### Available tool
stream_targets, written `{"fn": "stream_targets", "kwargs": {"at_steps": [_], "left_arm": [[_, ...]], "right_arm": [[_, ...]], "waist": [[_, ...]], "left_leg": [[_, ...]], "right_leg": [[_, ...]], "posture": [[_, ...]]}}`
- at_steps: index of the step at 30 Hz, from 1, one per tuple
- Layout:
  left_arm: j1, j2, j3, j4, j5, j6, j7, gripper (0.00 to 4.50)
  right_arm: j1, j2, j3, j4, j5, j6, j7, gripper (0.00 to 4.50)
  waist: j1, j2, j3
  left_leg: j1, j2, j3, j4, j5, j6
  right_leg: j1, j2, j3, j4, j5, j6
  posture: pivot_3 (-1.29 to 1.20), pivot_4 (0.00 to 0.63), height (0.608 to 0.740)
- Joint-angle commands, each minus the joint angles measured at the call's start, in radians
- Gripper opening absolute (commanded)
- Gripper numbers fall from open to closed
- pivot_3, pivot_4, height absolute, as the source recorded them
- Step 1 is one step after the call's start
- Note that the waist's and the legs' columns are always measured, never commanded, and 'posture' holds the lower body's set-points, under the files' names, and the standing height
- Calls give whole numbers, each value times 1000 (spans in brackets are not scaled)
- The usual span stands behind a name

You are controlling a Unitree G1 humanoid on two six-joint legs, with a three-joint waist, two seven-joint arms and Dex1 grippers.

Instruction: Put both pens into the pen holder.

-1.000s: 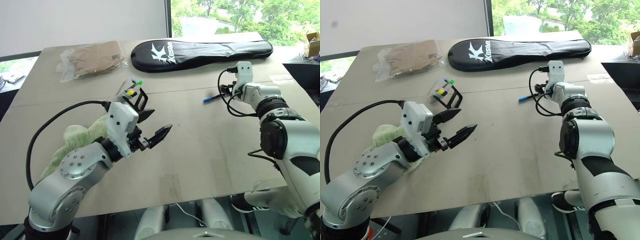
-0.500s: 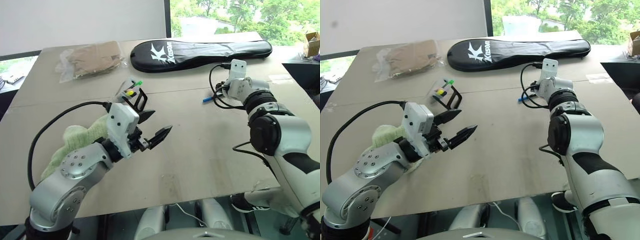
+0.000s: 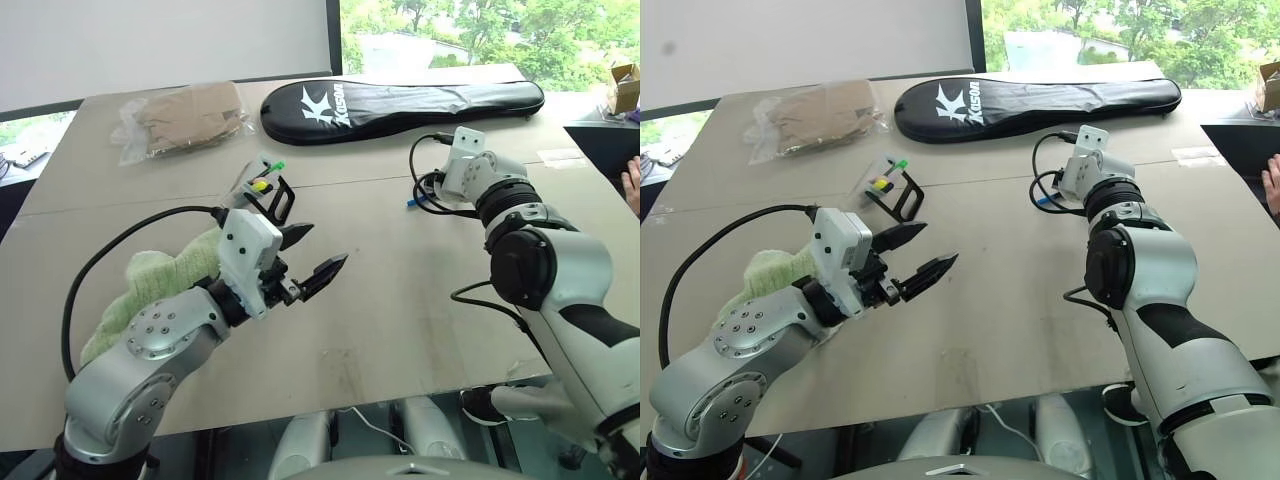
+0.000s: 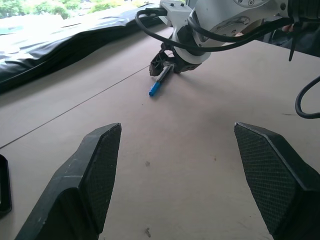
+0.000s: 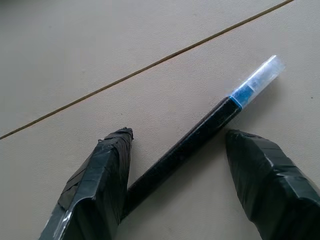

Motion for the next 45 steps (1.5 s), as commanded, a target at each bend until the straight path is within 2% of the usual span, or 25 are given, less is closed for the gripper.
{"fn": "stream_targets", "kwargs": {"at_steps": [1, 2, 7, 15, 20, 28, 29, 30, 35, 38, 45], "left_arm": [[-3, -5, 2, -9, 12, -25, -3, 3730], [-4, -6, 2, -7, 15, -28, -6, 3730], [3, -5, 17, -1, 19, -37, -8, 3730], [-11, -28, 28, 9, -2, -25, 16, 3730], [-38, -44, 17, 52, -2, -34, 8, 3730], [-55, -56, -4, 90, 18, -50, -17, 3730], [-54, -56, -3, 91, 19, -52, -19, 3730], [-53, -56, -2, 92, 20, -52, -20, 3730], [-44, -56, 0, 89, 22, -56, -21, 3730], [-36, -57, 0, 85, 25, -59, -21, 3730], [-27, -68, -1, 81, 35, -64, -17, 3730]], "right_arm": [[-2, 13, 31, -28, -21, -24, 20, 2627], [9, 15, 41, -26, -31, -27, 25, 2395], [37, 19, 107, -25, -82, -8, 83, 59], [69, -18, 277, -78, -185, 57, 342, 59], [85, -56, 256, -122, -142, 136, 441, 59], [58, -50, 133, -122, -29, 189, 448, 59], [56, -46, 105, -116, -9, 182, 421, 606], [54, -41, 83, -110, 6, 174, 394, 911], [42, -8, 24, -84, 31, 123, 224, 3021], [35, 26, 74, -66, -29, 86, 105, 3021], [53, 99, 109, -34, -80, 43, -55, 3021]], "waist": [[-2, 0, 0], [-4, 0, 0], [-11, 0, -1], [-11, 0, -2], [-8, 0, -2], [-18, 0, -2], [-19, 0, -2], [-20, 0, -2], [-18, 0, -2], [-17, 0, -2], [-6, -1, -3]], "left_leg": [[0, 0, 0, 0, 0, 0], [0, 0, 0, 0, 0, 0], [1, 0, 0, 0, 0, 0], [1, 0, -1, 0, 0, 0], [1, 0, -2, 0, 0, 0], [1, 0, -1, 0, 0, 0], [1, 0, 0, 0, 0, 0], [2, 0, 0, 0, 0, 0], [2, 0, 0, 0, 0, 0], [2, 0, 0, 0, 0, 0], [2, 0, -1, 1, 0, 0]], "right_leg": [[0, 0, 0, 0, 0, 0], [0, 0, 0, 0, 0, 0], [1, 0, 0, 0, 0, 0], [1, 0, 0, 0, 0, 0], [1, 0, 0, 0, 0, 0], [1, 0, 0, 1, 0, 0], [1, 0, 0, 1, 0, 0], [1, 0, 0, 1, 0, 0], [1, 0, 1, 1, 0, 0], [1, 0, 1, 1, 0, 0], [1, 0, 0, 1, 0, 0]], "posture": [[0, 150, 740], [0, 150, 740], [0, 150, 740], [0, 150, 740], [0, 150, 740], [0, 150, 740], [0, 150, 740], [0, 150, 740], [0, 150, 740], [0, 150, 740], [0, 150, 740]]}}
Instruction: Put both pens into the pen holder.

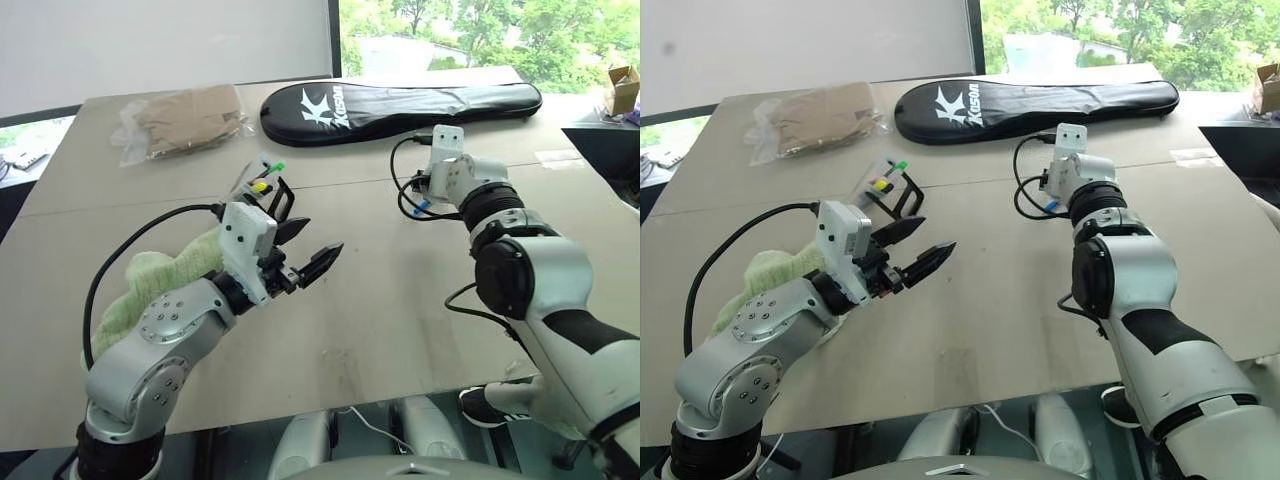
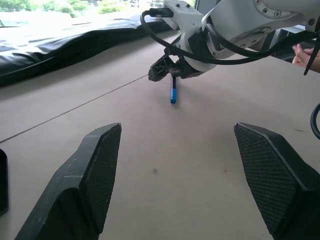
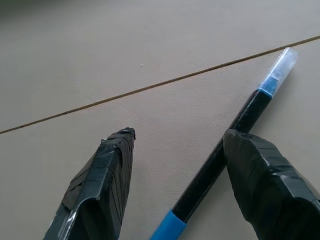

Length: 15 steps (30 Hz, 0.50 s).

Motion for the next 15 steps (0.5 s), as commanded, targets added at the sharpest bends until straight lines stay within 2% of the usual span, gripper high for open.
{"fn": "stream_targets", "kwargs": {"at_steps": [1, 3, 7, 15], "left_arm": [[7, -5, 12, -34, 7, -25, 2, 3730], [11, -8, 13, -38, 8, -25, 5, 3730], [27, -20, 15, -48, 5, -24, 17, 3730], [19, -29, 2, -44, 11, -26, 22, 3730]], "right_arm": [[33, 29, 5, 45, -16, 5, -97, 3021], [33, 38, -5, 44, -12, -16, -124, 3021], [-17, 51, 27, 24, -27, -46, -44, 3021], [4, 28, -43, 42, 25, 6, -112, 3021]], "waist": [[-2, 0, 0], [-6, 1, -1], [-9, 1, -1], [-14, 1, -1]], "left_leg": [[0, 0, 0, 0, 0, 0], [0, 0, 1, 0, 0, 0], [0, 0, 0, 0, 0, 0], [0, 1, 1, -1, 0, 0]], "right_leg": [[0, 0, 0, 0, 0, 0], [0, 0, 0, 1, 0, 0], [0, 0, 0, 1, 0, 0], [-1, 1, 1, 1, 0, 0]], "posture": [[0, 150, 740], [0, 150, 740], [0, 150, 740], [0, 150, 740]]}}
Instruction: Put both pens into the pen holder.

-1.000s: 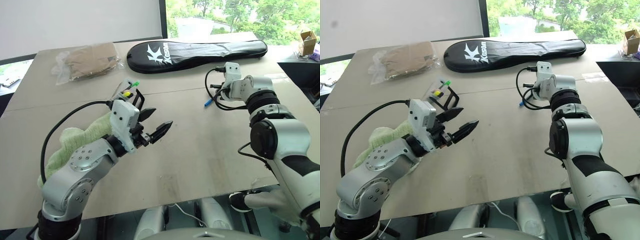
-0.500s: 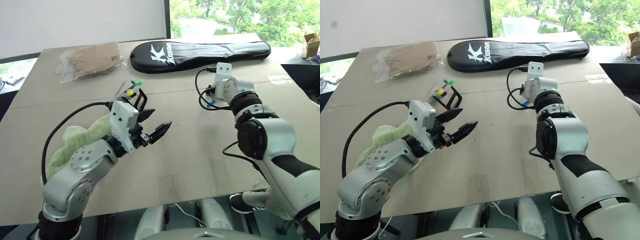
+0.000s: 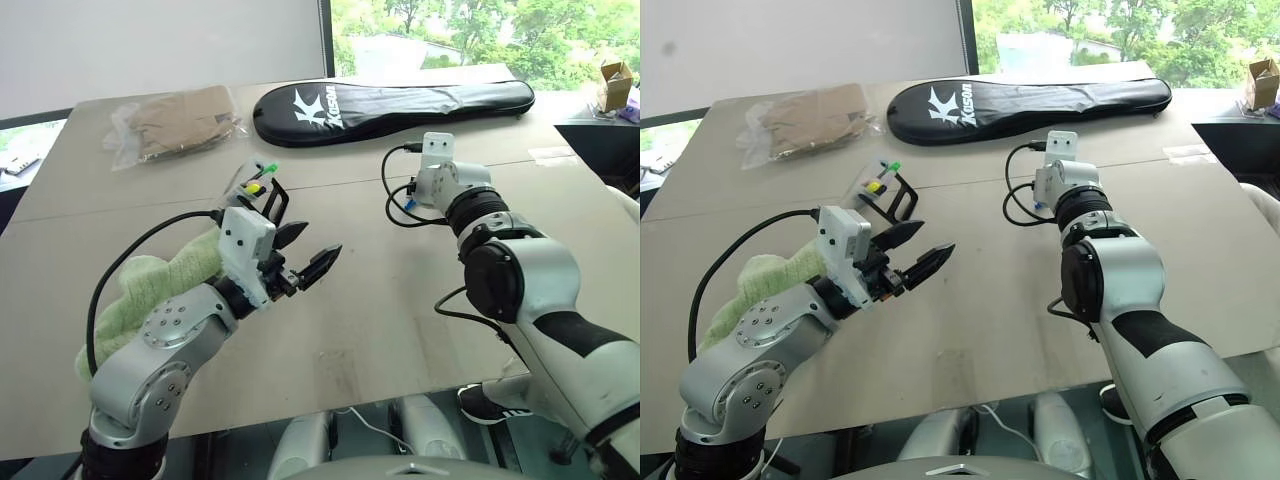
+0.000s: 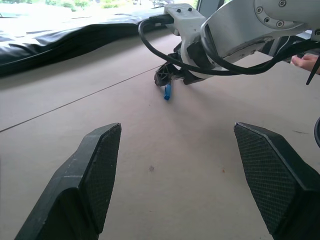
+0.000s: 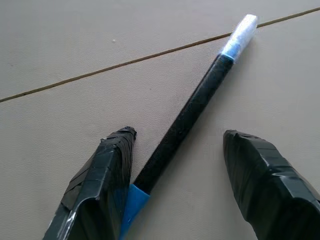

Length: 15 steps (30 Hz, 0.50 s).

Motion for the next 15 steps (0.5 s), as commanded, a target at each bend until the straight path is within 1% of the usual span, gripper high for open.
{"fn": "stream_targets", "kwargs": {"at_steps": [1, 4, 5, 6, 9, 13, 15], "left_arm": [[-10, -2, 0, -41, 11, -24, 2, 3730], [-15, -2, 0, -36, 15, -24, -2, 3730], [-16, -1, 1, -34, 16, -24, -4, 3730], [-17, 0, 3, -33, 17, -24, -6, 3730], [-18, -1, 7, -32, 19, -23, -7, 3730], [-17, -6, 10, -34, 14, -19, -2, 3730], [-28, -26, 21, -28, -21, -3, 13, 3730]], "right_arm": [[21, -6, -45, 21, 37, 20, -33, 3021], [41, 1, -63, 25, 49, 18, -37, 2167], [45, 4, -61, 25, 46, 16, -35, 1686], [48, 6, -60, 25, 45, 15, -33, 1337], [49, 5, -57, 21, 46, 23, -15, 34], [54, -21, -9, 6, 15, 71, 62, 9], [56, -42, 71, -20, -35, 86, 185, 9]], "waist": [[1, 0, 0], [2, 0, 0], [2, 0, -1], [3, 0, -1], [4, -1, -3], [5, -1, -3], [5, -1, -3]], "left_leg": [[0, 0, 0, 0, 0, 0], [0, 0, 0, 0, 0, 0], [0, 0, 0, 0, 0, 0], [0, 0, 0, 0, 0, 0], [0, 0, 0, 0, 0, 0], [0, 0, 0, 1, 0, 0], [0, 0, -1, 1, 0, 0]], "right_leg": [[0, 0, 0, 0, 0, 0], [0, 0, 0, 0, 0, 0], [0, 0, 0, 0, 0, 0], [1, 0, 0, 0, 0, 0], [1, 0, 0, 0, 0, 0], [1, 0, 0, -1, 0, 0], [1, 0, 0, -1, 0, 0]], "posture": [[0, 150, 740], [0, 150, 740], [0, 150, 740], [0, 150, 740], [0, 150, 740], [0, 150, 740], [0, 150, 740]]}}
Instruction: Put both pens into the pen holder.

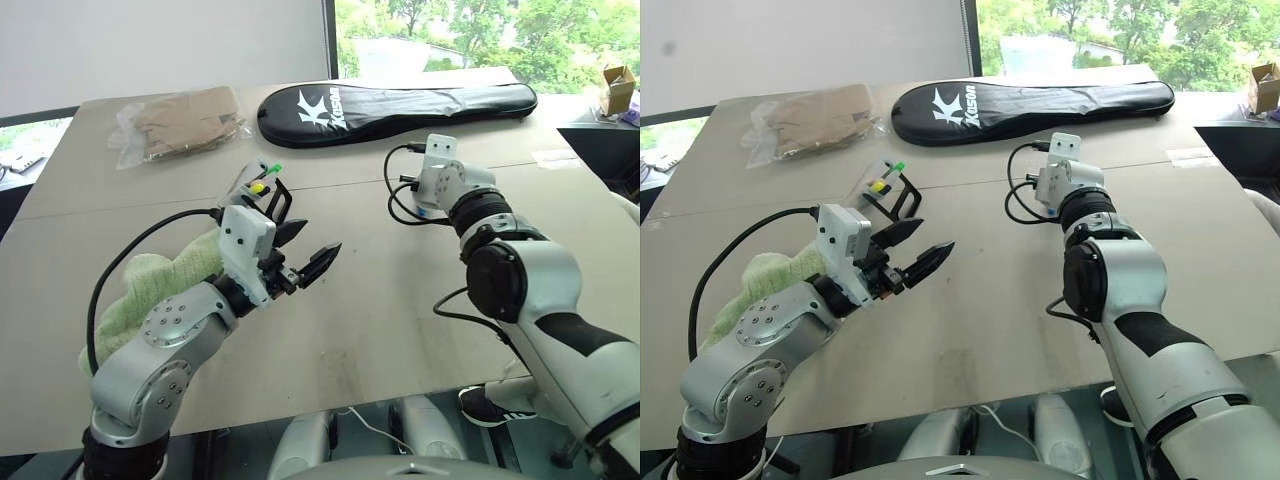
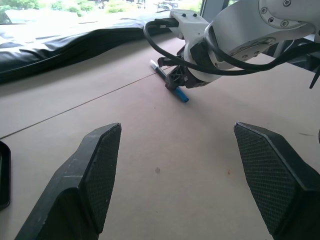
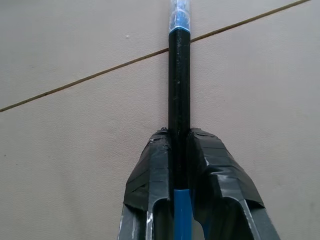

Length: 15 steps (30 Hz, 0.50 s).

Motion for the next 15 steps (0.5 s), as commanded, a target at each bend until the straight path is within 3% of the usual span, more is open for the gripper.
{"fn": "stream_targets", "kwargs": {"at_steps": [1, 5, 7, 8, 11, 15], "left_arm": [[-22, -23, 26, -28, -48, 4, 19, 3730], [-70, -73, 79, 11, -241, 119, 115, 3730], [-122, -108, 102, 75, -392, 172, 187, 3730], [-148, -127, 117, 109, -467, 187, 233, 3730], [-206, -150, 146, 185, -632, 203, 345, 3730], [-272, -164, 142, 273, -779, 193, 422, 3730]], "right_arm": [[40, -31, 92, -6, -59, 56, 147, 9], [105, -108, 244, -238, -57, 113, 561, 9], [317, -235, 330, -755, 115, 189, 894, 9], [399, -287, 346, -958, 188, 244, 987, 9], [543, -373, 337, -1280, 277, 283, 1059, 9], [680, -469, 339, -1593, 377, 300, 1152, 9]], "waist": [[1, 0, 0], [6, 0, 0], [13, 0, 0], [28, 1, 0], [26, 3, 2], [24, 2, 2]], "left_leg": [[0, 0, 0, 0, 0, 0], [0, 0, -1, 1, 0, 0], [-1, 0, -2, 1, 0, 0], [-3, 0, -3, 2, 0, 1], [-11, 0, -8, 5, -1, 1], [-9, 0, -5, 4, -1, 1]], "right_leg": [[0, 0, 0, 0, 0, 0], [1, 0, -1, 0, 0, 0], [1, 0, -1, -1, 0, 0], [0, 0, -2, -1, 0, 0], [-2, -1, -9, -3, 0, 1], [-4, -2, -5, -3, 0, 1]], "posture": [[0, 150, 740], [0, 150, 740], [0, 150, 740], [0, 150, 740], [0, 150, 740], [0, 150, 740]]}}
